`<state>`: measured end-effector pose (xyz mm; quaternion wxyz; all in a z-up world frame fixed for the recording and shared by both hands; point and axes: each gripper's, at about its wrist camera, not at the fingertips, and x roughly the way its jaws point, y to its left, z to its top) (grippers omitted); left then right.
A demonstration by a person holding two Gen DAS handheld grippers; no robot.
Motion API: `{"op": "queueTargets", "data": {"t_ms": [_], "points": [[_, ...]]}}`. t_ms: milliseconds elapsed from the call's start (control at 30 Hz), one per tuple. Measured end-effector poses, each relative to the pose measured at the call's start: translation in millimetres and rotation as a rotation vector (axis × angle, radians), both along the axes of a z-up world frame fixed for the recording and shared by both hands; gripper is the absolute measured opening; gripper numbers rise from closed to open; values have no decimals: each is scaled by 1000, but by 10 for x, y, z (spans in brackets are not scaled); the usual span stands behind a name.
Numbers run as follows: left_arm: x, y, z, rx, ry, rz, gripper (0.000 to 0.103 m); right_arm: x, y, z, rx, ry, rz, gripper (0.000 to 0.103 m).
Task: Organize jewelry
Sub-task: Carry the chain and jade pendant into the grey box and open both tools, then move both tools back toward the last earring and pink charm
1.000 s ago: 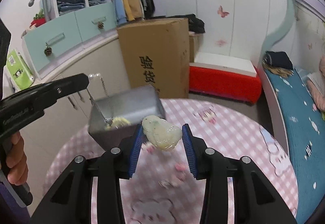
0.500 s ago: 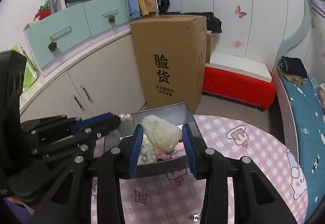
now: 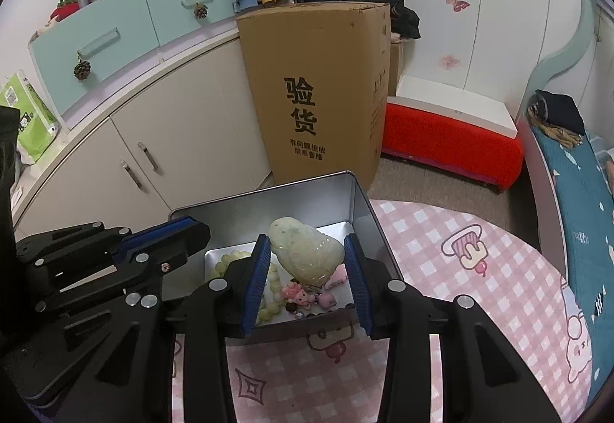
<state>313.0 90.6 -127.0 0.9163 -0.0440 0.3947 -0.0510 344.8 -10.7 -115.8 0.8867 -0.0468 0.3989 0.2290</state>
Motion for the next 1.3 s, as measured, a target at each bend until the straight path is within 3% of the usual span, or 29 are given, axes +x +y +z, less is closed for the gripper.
{"op": "queueTargets", "data": {"t_ms": [333, 500, 667, 833, 967, 1100, 1300], "points": [[32, 18, -26, 13, 13, 12, 11, 56, 21, -98, -17, 21, -3, 39], [26, 38, -46, 17, 24, 34, 25, 71, -4, -108, -18, 22, -14, 39], [-1, 54, -29, 5, 22, 35, 30, 61, -20, -102, -28, 17, -18, 39], [-36, 50, 29, -12, 15, 46, 42, 29, -87, -53, -15, 8, -30, 39], [-136, 38, 162, -35, -20, 56, 48, -64, -221, 97, 6, -17, -44, 39], [-309, -52, 350, -43, -81, 48, 63, -235, -489, 326, 18, -59, -68, 44], [-567, -379, 470, -66, -128, -3, 67, -479, -983, 419, 23, -72, -137, 45]]}}
